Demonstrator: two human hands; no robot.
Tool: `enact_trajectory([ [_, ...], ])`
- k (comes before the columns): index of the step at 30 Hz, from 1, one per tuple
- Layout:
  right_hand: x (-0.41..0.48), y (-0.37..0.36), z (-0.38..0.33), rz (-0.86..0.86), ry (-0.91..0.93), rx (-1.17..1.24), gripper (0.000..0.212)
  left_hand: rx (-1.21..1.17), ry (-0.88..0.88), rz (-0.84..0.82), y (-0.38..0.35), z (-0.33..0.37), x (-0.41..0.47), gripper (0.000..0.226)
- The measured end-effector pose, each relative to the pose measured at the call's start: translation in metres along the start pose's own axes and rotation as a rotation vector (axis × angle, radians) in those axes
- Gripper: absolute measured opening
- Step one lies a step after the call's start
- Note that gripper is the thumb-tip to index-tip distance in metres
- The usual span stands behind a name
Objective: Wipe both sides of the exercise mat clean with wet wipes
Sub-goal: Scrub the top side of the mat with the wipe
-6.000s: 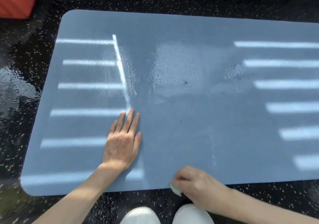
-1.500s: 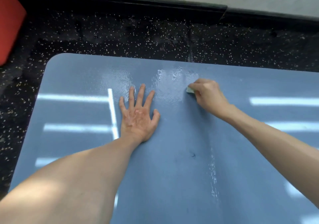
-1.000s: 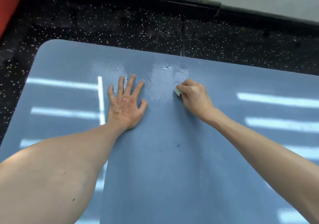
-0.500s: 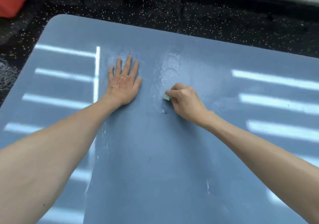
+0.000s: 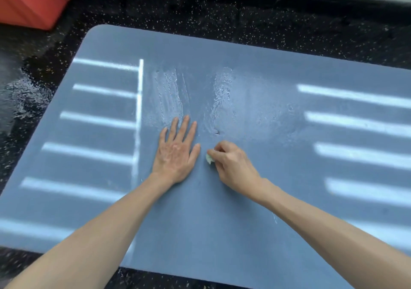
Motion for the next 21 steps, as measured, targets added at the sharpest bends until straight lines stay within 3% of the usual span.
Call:
enact_trajectory([
  [3, -0.017, -0.007, -0.009, -0.099, 0.043, -0.002, 0.034, -0.03, 0.006, 0.018, 0.005, -0.001, -0.001, 0.075],
  [6, -0.009, 0.003, 0.003, 0.0, -0.064, -0.009, 0.028, -0.048, 0.012, 0.011, 0.005, -0.002, -0.002, 0.07],
  [11, -0.06, -0.034, -0.047, -0.182, 0.149, 0.061, 0.03, -0.058, 0.004, 0.023, 0.007, -0.001, -0.002, 0.066],
  [16, -0.055, -0.029, -0.033, -0.077, 0.024, 0.031, 0.026, -0.068, 0.007, 0.023, 0.007, -0.001, -0.003, 0.061],
  [19, -0.111, -0.065, -0.074, -0.236, 0.164, 0.113, 0.02, -0.058, -0.003, 0.029, 0.006, -0.001, -0.003, 0.061],
  [21, -0.12, -0.07, -0.078, -0.281, 0.165, 0.139, 0.023, -0.062, -0.003, 0.032, 0.007, -0.001, -0.004, 0.06],
])
Point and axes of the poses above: each hand's wrist, its own x-axis towards the middle knuckle, its own y-axis out of the back of the hand, z = x × y, the point moved 9 cm from there along x, towards the middle knuckle, and after that the axes turned 10 degrees about -z, right-handed, at the moved point
